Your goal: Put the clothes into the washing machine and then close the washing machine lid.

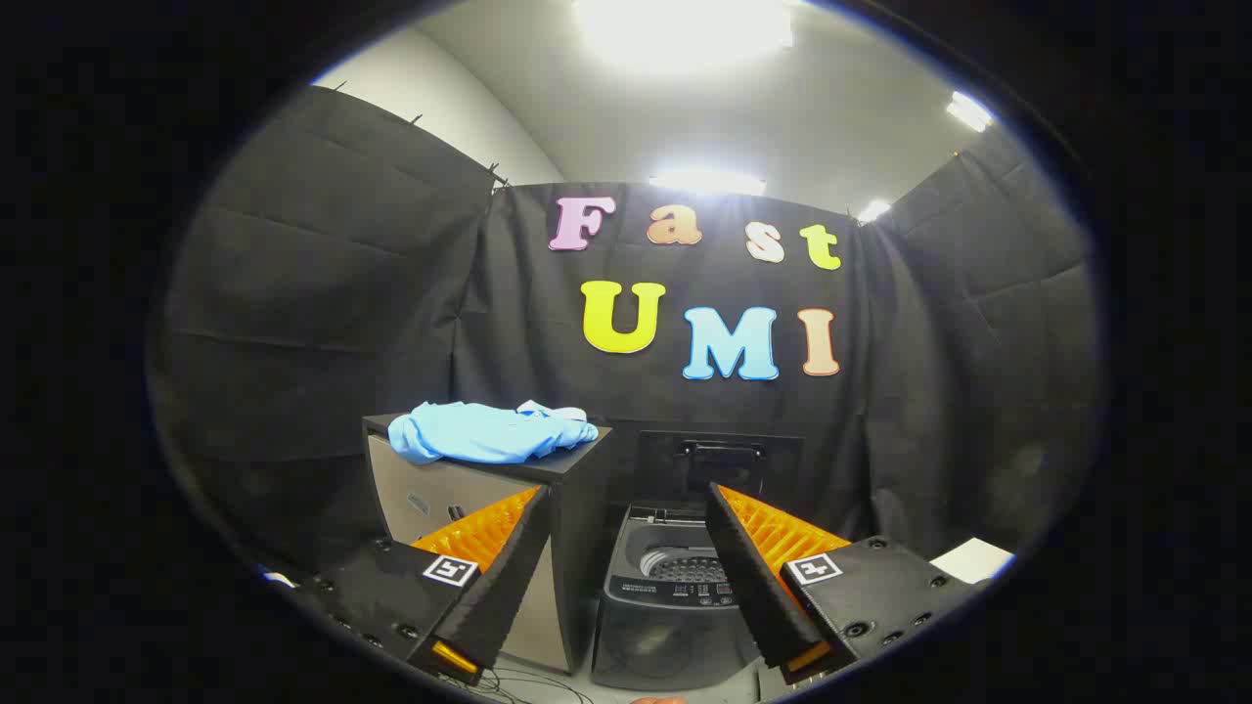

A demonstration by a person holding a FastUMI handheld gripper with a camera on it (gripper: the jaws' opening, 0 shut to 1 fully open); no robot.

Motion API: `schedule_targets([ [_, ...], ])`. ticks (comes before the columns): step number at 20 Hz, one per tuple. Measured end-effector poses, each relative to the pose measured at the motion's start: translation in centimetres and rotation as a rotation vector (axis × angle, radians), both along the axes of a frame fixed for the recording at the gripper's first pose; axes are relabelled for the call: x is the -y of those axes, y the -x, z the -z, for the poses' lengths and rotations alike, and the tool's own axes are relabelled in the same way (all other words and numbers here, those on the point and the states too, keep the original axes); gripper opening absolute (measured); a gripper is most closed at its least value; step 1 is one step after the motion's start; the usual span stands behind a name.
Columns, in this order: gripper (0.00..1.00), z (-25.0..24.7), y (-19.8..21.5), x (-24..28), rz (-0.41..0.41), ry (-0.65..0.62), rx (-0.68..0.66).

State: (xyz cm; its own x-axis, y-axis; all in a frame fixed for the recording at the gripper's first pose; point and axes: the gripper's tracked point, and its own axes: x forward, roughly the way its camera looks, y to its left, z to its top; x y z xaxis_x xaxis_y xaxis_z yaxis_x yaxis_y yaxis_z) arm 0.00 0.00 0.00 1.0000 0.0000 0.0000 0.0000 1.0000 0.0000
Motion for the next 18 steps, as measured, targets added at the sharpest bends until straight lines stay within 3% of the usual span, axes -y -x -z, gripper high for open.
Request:
schedule_targets([
  [18, 0.98, 0.33, -0.02, -0.10, -0.015, -0.008, 0.001],
])
